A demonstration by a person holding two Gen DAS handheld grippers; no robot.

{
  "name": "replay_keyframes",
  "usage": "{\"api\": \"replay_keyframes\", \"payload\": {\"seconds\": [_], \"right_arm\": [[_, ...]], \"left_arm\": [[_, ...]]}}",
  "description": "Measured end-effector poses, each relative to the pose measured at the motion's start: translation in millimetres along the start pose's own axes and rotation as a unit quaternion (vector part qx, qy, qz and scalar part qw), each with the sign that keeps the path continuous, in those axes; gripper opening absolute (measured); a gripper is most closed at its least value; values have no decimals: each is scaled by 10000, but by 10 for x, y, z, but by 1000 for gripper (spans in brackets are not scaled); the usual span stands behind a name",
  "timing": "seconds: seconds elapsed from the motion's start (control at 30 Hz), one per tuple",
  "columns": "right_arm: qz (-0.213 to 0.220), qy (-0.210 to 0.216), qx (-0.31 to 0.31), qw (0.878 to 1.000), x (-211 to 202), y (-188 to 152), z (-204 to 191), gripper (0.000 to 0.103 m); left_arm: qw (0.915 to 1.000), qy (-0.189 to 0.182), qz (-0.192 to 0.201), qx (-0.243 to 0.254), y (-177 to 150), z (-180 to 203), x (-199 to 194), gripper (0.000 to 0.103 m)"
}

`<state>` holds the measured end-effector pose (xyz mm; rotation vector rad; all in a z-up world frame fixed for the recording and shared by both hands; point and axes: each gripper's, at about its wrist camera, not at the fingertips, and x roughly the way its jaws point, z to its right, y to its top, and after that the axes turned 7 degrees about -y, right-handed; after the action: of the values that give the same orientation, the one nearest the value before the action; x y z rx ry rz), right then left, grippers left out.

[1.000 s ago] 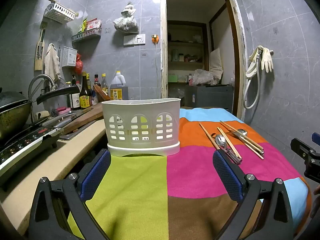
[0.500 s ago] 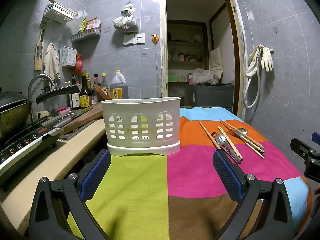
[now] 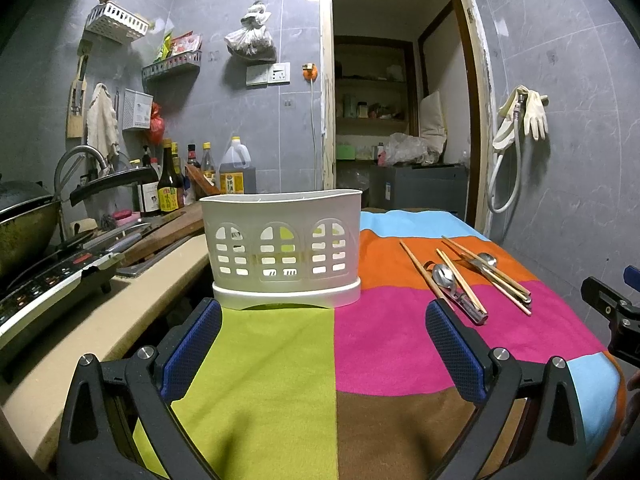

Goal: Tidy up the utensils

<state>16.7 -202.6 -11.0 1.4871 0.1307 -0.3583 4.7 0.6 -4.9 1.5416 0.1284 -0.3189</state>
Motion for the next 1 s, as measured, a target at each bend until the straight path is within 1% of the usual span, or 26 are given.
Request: {"api": "replay_keyframes", "payload": {"seconds": [0.2, 0.37, 0.57, 0.7, 0.9, 1.0], "right_arm": [[-60, 2, 40, 10000, 34, -17, 33, 103], [-81, -63, 54, 9999, 56, 0, 60, 103], [-117, -88, 31, 9999, 130, 15, 101, 103], [-132, -105, -5, 9999, 210, 48, 137, 103], [50, -207, -287, 9994, 344, 151, 177, 103], [176, -183, -440, 9987, 426, 238, 216, 103]], "left_arm": [[10000, 13, -4, -5, -13, 11, -29, 100], [10000, 35, -30, -72, -11, -42, 75, 100], [9998, 121, 48, -132, 81, -64, 131, 100], [9999, 145, 61, -60, 140, -35, 209, 100], [9999, 116, 69, 17, 289, 49, 379, 100], [9996, 226, 9, 193, 384, 123, 506, 100]]}}
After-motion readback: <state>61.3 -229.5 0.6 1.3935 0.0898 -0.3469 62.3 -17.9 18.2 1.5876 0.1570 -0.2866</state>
